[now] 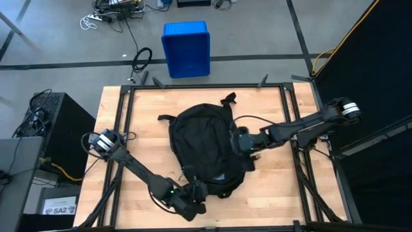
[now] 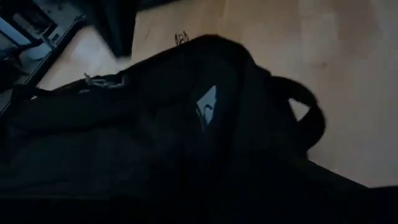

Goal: Unpack backpack
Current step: Close the black backpack

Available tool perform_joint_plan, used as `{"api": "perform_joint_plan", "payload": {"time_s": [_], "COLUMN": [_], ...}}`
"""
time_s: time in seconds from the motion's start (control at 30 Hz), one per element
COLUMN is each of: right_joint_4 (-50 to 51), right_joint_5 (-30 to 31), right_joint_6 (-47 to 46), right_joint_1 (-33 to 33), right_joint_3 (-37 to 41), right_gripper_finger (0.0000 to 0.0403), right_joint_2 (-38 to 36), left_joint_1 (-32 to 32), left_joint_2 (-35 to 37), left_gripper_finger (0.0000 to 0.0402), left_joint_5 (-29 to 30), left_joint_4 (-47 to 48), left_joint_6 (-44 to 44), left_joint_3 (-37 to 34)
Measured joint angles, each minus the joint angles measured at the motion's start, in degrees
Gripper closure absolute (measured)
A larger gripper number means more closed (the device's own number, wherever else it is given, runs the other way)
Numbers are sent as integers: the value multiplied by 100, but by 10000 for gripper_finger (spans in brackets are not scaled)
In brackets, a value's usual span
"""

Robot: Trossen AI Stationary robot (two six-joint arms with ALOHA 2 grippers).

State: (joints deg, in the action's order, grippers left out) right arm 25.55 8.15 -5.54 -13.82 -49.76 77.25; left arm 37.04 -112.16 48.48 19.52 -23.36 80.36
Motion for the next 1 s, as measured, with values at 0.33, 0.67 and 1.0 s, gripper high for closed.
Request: {"api": "perform_joint_plan", "payload": {"time_s": [0.33, 0.67, 1.0], "right_joint_4": [1239, -585, -1080], "right_joint_5": [728, 673, 671], "right_joint_6": [-1120, -580, -489], "right_joint_1": [-230, -154, -188], "right_joint_3": [507, 1244, 1246], "right_gripper_finger": [401, 346, 252], "right_joint_2": [-118, 143, 140], "left_joint_1": [-97, 80, 332], "left_joint_2": [-54, -48, 450], "left_gripper_finger": [225, 225, 225], "left_joint_5": [212, 286, 1137], "left_joint_4": [2081, 2932, 2902], "left_joint_6": [-1422, -2188, -2446], "left_joint_3": [6, 4, 6]}}
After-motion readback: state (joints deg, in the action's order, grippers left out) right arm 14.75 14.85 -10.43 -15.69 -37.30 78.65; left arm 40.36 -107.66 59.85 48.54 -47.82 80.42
